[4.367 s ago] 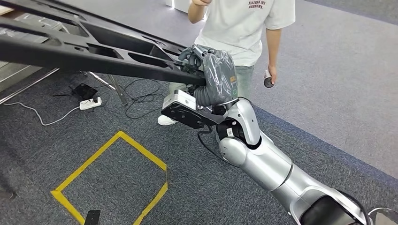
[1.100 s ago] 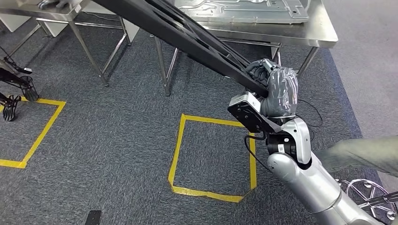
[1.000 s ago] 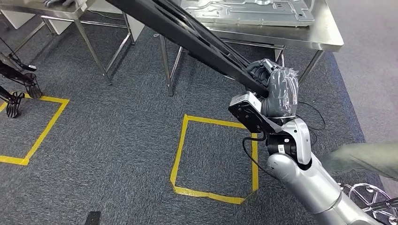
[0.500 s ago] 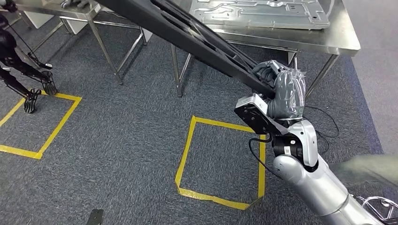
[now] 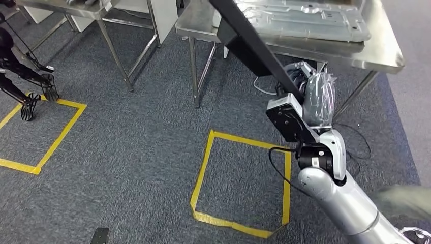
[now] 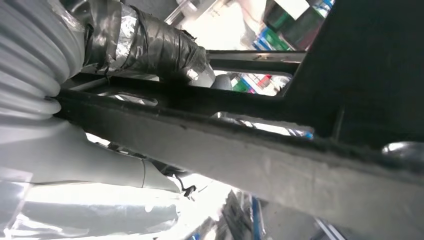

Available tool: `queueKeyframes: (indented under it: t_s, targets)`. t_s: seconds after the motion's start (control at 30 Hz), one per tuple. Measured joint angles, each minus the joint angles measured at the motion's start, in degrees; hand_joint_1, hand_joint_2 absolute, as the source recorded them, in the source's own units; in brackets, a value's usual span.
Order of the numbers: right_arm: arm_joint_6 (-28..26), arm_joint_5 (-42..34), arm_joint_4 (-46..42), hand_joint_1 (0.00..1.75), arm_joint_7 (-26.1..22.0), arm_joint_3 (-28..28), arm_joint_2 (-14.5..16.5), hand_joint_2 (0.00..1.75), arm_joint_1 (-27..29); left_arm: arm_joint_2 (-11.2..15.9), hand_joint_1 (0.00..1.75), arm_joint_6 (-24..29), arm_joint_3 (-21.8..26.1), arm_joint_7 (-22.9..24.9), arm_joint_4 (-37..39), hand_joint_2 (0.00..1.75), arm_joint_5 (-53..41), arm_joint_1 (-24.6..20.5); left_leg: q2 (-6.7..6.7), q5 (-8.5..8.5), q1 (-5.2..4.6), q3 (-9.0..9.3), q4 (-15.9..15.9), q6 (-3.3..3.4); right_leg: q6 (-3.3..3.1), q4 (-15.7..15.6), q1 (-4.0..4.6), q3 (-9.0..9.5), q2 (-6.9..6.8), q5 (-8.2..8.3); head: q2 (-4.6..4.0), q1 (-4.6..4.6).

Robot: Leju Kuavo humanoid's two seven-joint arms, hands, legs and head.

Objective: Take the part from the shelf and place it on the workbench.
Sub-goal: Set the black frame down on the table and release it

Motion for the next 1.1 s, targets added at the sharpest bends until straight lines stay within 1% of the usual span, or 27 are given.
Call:
queueKeyframes:
  t_s: [0.03,0.1,0.13,0.17,0.2,0.27,0.3,0.33,0.37,0.43,0.47,0.5,0.53,0.6,0.63,0.67,0.7,0.73,0.77,0.8,0.83,0.87,0.9,0.97,1.0,1.03,1.1]
  targets:
    - [-0.11,0.0,-0.08,1.75,0.05,-0.19,-0.21,1.75,0.06,0.01,0.0,-0.01,-0.05,-0.02,0.0,1.75,0.01,0.0,-0.1,-0.43,0.03,0.6,-0.18,0.29,0.17,3.47,-0.04,-2.29,0.05,-0.82,0.0,0.14]
    - [-0.38,0.0,-0.15,1.75,0.34,-0.56,-0.61,1.75,0.39,0.01,0.0,-0.04,-0.22,-0.02,0.0,1.75,0.01,0.01,-0.36,-1.43,-0.02,1.85,-0.24,0.61,0.41,9.87,-0.04,-7.35,0.09,-3.46,-0.01,0.25]
    - [-0.48,0.01,-0.16,1.75,0.56,-0.75,-0.83,1.75,0.67,0.01,0.0,-0.05,-0.29,-0.01,0.0,1.75,0.02,0.08,-0.54,-1.99,-0.06,2.57,-0.24,0.63,0.44,11.32,-0.04,-9.2,0.09,-4.32,-0.01,0.26]
    - [-0.54,0.02,-0.21,1.75,0.79,-0.96,-1.07,1.75,0.96,0.01,0.0,-0.05,-0.33,-0.01,0.0,1.75,0.04,0.16,-0.72,-2.59,-0.09,3.38,-0.24,0.62,0.36,11.04,0.0,-10.21,0.1,-4.18,-0.02,0.26]
    - [-0.58,0.06,-0.3,1.75,0.96,-1.19,-1.32,1.75,1.18,0.0,0.0,-0.04,-0.34,-0.01,0.0,1.75,0.05,0.21,-0.91,-3.23,-0.11,4.27,-0.24,0.55,0.13,8.88,0.08,-10.37,0.11,-2.61,-0.02,0.27]
    - [-0.67,0.14,-0.58,1.75,1.15,-1.71,-1.76,1.75,1.45,-0.07,0.0,-0.01,-0.41,0.02,0.0,1.75,0.07,0.25,-1.17,-4.57,-0.14,6.0,-0.19,0.26,-0.7,1.84,0.57,-9.45,0.2,3.64,-0.01,0.24]
    - [-0.8,0.16,-0.7,1.75,1.21,-1.93,-1.92,1.75,1.53,-0.13,0.0,0.06,-0.47,0.05,0.0,1.75,0.08,0.24,-1.31,-5.14,-0.16,6.56,-0.24,0.0,-1.14,-1.05,0.87,-8.92,0.27,6.13,-0.01,0.22]
    - [-0.94,0.17,-0.87,1.75,1.32,-2.16,-2.07,1.75,1.63,-0.17,0.0,0.18,-0.53,0.14,0.0,1.75,0.1,0.25,-1.38,-5.61,-0.16,6.9,-0.35,-0.31,-1.48,-2.72,1.14,-8.56,0.3,7.82,-0.01,0.19]
    - [-1.08,0.2,-1.1,1.75,1.46,-2.4,-2.22,1.75,1.74,-0.2,0.0,0.33,-0.58,0.25,0.0,1.75,0.14,0.25,-1.41,-5.84,-0.17,7.12,-0.35,-0.61,-1.74,-3.3,1.3,-8.39,0.33,8.18,-0.01,0.16]
    - [-1.22,0.33,-1.73,1.75,1.75,-2.97,-2.51,1.75,1.83,-0.09,0.0,0.6,-0.63,0.45,0.0,1.75,0.18,0.19,-1.29,-5.79,-0.21,7.11,0.11,-1.2,-2.18,-3.88,1.1,-7.5,0.29,8.01,0.0,0.16]
    - [-1.22,0.43,-2.0,1.75,1.84,-3.22,-2.61,1.75,1.84,-0.04,0.0,0.68,-0.66,0.5,0.0,1.75,0.17,0.13,-1.08,-5.59,-0.22,6.59,1.49,-1.46,-2.49,-4.31,0.92,-6.89,0.28,7.77,-0.01,0.14]
    - [-1.21,0.54,-2.21,1.75,1.88,-3.46,-2.71,1.75,1.85,0.03,0.0,0.73,-0.69,0.54,0.0,1.75,0.16,0.05,-0.9,-5.7,-0.21,5.36,3.78,-1.77,-2.79,-4.68,0.74,-6.18,0.26,7.54,-0.01,0.12]
    - [-1.2,0.62,-2.34,1.75,1.9,-3.65,-2.78,1.75,1.9,0.14,0.0,0.75,-0.72,0.58,0.0,1.75,0.15,-0.02,-0.71,-6.32,-0.12,3.47,6.97,-2.07,-3.02,-4.97,0.62,-5.54,0.23,7.23,-0.01,0.11]
    - [-1.19,0.78,-2.5,1.75,1.92,-3.88,-2.9,1.75,2.16,0.34,0.0,0.78,-0.78,0.65,0.0,1.75,0.15,-0.09,-0.57,-8.96,0.04,-0.96,13.28,-2.63,-3.27,-5.13,0.51,-4.47,0.24,6.38,-0.01,0.08]
    - [-1.19,0.86,-2.52,1.75,1.94,-3.96,-2.9,1.75,2.37,0.43,0.0,0.8,-0.8,0.69,0.0,1.75,0.15,-0.03,-0.54,-10.07,0.12,-2.71,14.93,-2.82,-3.2,-5.12,0.45,-3.86,0.29,5.86,-0.01,0.07]
    - [-1.19,0.95,-2.55,1.75,1.98,-4.04,-2.9,1.75,2.59,0.5,0.0,0.81,-0.81,0.73,0.0,1.75,0.16,0.05,-0.49,-10.18,0.19,-3.74,14.94,-2.96,-3.08,-5.11,0.37,-3.13,0.34,5.29,-0.01,0.07]
    - [-1.21,1.03,-2.57,1.75,2.07,-4.13,-2.9,1.75,2.77,0.57,0.0,0.83,-0.82,0.75,0.0,1.75,0.17,0.12,-0.41,-8.93,0.26,-3.98,13.24,-3.04,-2.9,-5.09,0.28,-2.3,0.4,4.68,-0.02,0.07]
    - [-1.23,1.12,-2.63,1.75,2.21,-4.24,-2.93,1.75,2.87,0.66,0.0,0.85,-0.82,0.75,0.0,1.75,0.19,0.17,-0.3,-6.35,0.34,-3.52,10.09,-3.11,-2.67,-5.04,0.2,-1.44,0.41,4.06,-0.01,0.07]
    - [-1.28,1.19,-2.7,1.75,2.39,-4.37,-2.98,1.75,2.94,0.73,0.0,0.85,-0.83,0.75,0.0,1.75,0.21,0.23,-0.13,-3.07,0.42,-2.92,6.37,-3.13,-2.38,-4.91,0.18,-0.72,0.39,3.42,-0.01,0.07]
    - [-1.37,1.28,-2.79,1.75,2.61,-4.51,-3.03,1.75,2.98,0.79,0.0,0.86,-0.84,0.75,0.0,1.75,0.25,0.24,0.01,-0.97,0.37,-2.37,3.41,-2.98,-2.08,-4.72,0.21,-0.29,0.42,2.86,-0.01,0.04]
    - [-1.5,1.35,-2.9,1.75,2.82,-4.7,-3.16,1.75,3.02,0.83,0.0,0.87,-0.86,0.75,0.0,1.75,0.28,0.24,0.08,0.64,0.27,-2.02,1.59,-2.7,-1.7,-4.49,0.25,-0.09,0.43,2.35,-0.01,0.07]
    - [-1.64,1.41,-3.04,1.75,3.01,-4.91,-3.28,1.75,3.13,0.84,0.0,0.89,-0.87,0.77,0.0,1.75,0.32,0.27,0.09,1.12,0.09,-1.95,0.93,-2.31,-1.31,-4.37,0.3,-0.08,0.47,1.95,-0.01,0.08]
    - [-1.77,1.49,-3.22,1.75,3.17,-5.13,-3.44,1.75,3.24,0.84,0.0,0.91,-0.88,0.78,0.0,1.75,0.38,0.24,0.01,0.8,-0.09,-1.85,1.05,-1.85,-0.94,-4.37,0.3,-0.07,0.52,1.69,-0.01,0.1]
    - [-1.92,1.69,-3.69,1.75,3.58,-5.74,-3.95,1.75,3.42,0.81,0.0,0.95,-0.9,0.81,-0.01,1.75,0.54,0.18,-0.09,1.06,-0.02,-1.48,0.82,-1.09,-0.3,-4.09,0.18,-0.12,0.51,0.97,-0.01,0.16]
    - [-1.96,1.81,-3.92,1.75,3.81,-6.12,-4.32,1.75,3.45,0.8,0.0,0.95,-0.9,0.81,-0.02,1.75,0.61,0.1,-0.11,1.0,0.06,-1.21,0.59,-0.73,-0.06,-2.71,0.13,-0.75,0.5,0.22,0.0,0.21]
    - [-2.0,1.92,-4.15,1.75,4.03,-6.54,-4.69,1.75,3.5,0.79,0.0,0.94,-0.91,0.81,-0.02,1.75,0.64,0.03,-0.12,0.84,0.12,-0.88,0.41,-0.39,0.16,-0.05,0.1,-2.16,0.49,-0.97,-0.01,0.27]
    - [-2.06,2.02,-4.4,1.75,4.27,-7.14,-5.27,1.75,3.71,0.79,0.0,0.93,-0.91,0.81,-0.02,1.75,0.67,-0.01,-0.16,0.26,-0.02,-0.33,0.35,0.08,0.45,7.74,0.11,-6.72,0.47,-3.57,-0.02,0.31]
